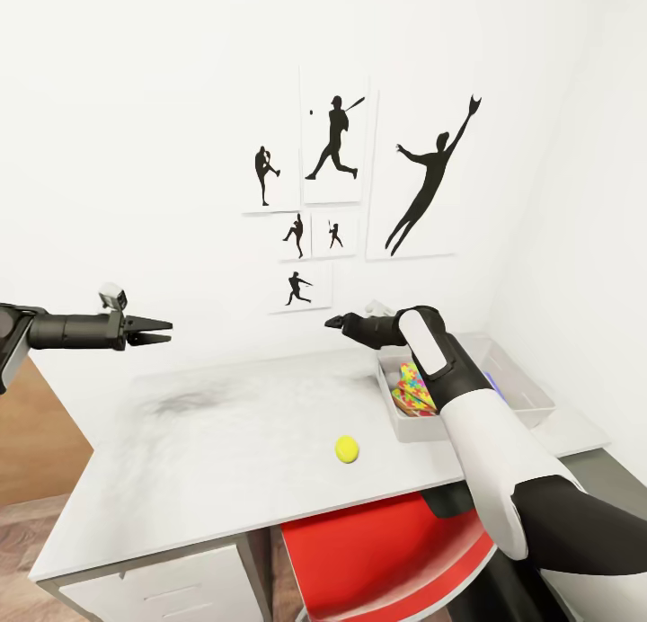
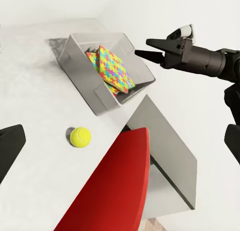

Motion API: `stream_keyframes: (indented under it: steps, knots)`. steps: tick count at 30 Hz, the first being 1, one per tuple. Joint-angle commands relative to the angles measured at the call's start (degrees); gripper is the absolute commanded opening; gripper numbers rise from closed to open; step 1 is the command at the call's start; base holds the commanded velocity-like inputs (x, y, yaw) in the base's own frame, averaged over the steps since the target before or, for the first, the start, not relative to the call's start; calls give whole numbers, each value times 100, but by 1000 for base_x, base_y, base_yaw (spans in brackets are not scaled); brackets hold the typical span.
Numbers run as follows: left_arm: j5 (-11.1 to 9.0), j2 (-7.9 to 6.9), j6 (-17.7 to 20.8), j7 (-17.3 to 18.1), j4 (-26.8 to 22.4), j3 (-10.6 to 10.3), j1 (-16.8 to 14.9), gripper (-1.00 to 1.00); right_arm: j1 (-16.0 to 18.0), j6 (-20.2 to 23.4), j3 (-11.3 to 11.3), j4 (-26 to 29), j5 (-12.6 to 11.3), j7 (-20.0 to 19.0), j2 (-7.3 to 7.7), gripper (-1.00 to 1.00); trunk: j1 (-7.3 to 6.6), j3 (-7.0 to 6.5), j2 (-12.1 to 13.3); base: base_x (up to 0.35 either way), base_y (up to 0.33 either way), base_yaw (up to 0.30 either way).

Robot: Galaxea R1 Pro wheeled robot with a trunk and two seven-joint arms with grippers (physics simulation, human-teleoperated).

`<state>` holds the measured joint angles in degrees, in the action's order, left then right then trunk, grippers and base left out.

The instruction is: Put all the toys in the child's room - the three board games (two on the bed and one on the table), the two jigsaw puzzles on the table, and the tennis ball on the table - inside the toy box on the table in the child's room.

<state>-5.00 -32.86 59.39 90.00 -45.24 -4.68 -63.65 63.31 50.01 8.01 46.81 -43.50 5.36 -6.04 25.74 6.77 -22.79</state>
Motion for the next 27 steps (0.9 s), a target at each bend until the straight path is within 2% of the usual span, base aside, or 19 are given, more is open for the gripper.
stream_keyframes:
  steps: [1,3,6,7,8,10,14,15,17,18,22,27]
  knots:
    - [-21,-9,61,0,3,-32,-7,100,6,12,7,5,-55,57,0,100,4,13,-13,0,0,0]
    - [122,-10,61,0,6,-31,-7,100,6,15,7,-2,-53,74,-1,100,4,13,-13,-11,0,0]
    - [516,-12,61,0,89,7,-7,100,12,19,7,-23,-54,258,-2,100,4,13,-13,-106,0,0]
    - [594,-12,61,0,120,16,-7,100,12,20,9,-24,-55,327,-3,100,4,13,-13,-197,0,0]
    - [729,-11,61,0,177,30,-7,100,15,34,11,-27,-60,500,-6,100,4,13,-13,-223,0,0]
    - [869,-10,59,0,231,38,-7,100,19,103,14,-29,-65,834,-38,100,4,13,-13,-170,0,0]
    - [976,-15,51,0,274,43,-7,100,36,338,12,-31,-64,1486,-223,100,4,13,-13,-69,0,0]
    - [1002,-24,49,0,282,44,-7,100,52,453,10,-31,-68,1741,-307,100,4,13,-13,-28,0,0]
    - [1021,-37,50,0,287,45,-7,100,69,564,9,-31,-81,1975,-388,100,4,13,-13,-20,0,0]
    - [1032,-46,50,-112,290,45,-7,100,83,664,8,-31,-92,2181,-395,100,4,13,-13,-12,0,0]
    - [1048,-63,54,-531,295,46,-7,100,104,826,7,-31,-113,2607,-395,100,4,13,-13,-6,0,0]
    - [1053,-69,53,-1018,473,54,-7,100,105,873,7,-37,-122,2823,-395,100,4,13,-13,-1,0,0]
